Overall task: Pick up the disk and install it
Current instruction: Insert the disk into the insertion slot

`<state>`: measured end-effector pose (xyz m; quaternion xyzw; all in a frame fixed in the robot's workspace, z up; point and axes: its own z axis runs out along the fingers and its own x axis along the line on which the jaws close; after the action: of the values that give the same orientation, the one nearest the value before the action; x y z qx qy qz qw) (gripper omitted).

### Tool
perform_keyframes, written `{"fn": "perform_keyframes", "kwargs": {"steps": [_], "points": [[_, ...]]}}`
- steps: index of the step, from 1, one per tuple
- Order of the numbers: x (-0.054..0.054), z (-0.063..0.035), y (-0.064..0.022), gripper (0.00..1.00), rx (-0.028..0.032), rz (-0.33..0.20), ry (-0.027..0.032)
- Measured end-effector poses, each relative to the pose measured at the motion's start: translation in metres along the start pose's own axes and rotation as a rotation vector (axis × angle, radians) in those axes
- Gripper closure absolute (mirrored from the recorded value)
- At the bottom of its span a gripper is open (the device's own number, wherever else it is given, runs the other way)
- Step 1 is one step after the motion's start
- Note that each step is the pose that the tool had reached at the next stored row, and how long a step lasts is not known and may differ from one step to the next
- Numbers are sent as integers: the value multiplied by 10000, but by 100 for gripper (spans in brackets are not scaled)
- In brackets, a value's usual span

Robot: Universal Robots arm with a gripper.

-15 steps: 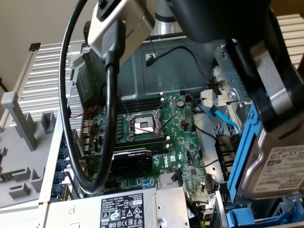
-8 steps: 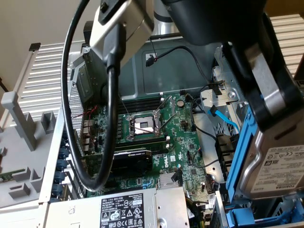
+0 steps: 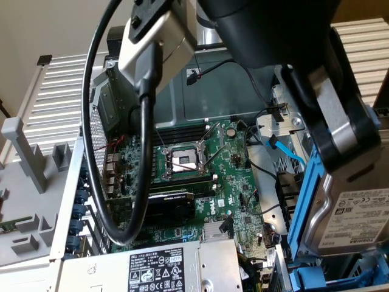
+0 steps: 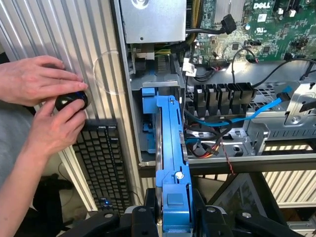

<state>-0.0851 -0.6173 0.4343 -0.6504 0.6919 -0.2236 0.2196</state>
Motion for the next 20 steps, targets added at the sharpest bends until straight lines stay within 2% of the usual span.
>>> {"fn": "perform_keyframes", "kwargs": {"steps": [7, 12, 20], "points": [[-43, 18, 17, 63, -12, -35, 50], [-115, 24, 26, 63, -12, -77, 107], [-116, 44, 32, 63, -7, -125, 173]]}}
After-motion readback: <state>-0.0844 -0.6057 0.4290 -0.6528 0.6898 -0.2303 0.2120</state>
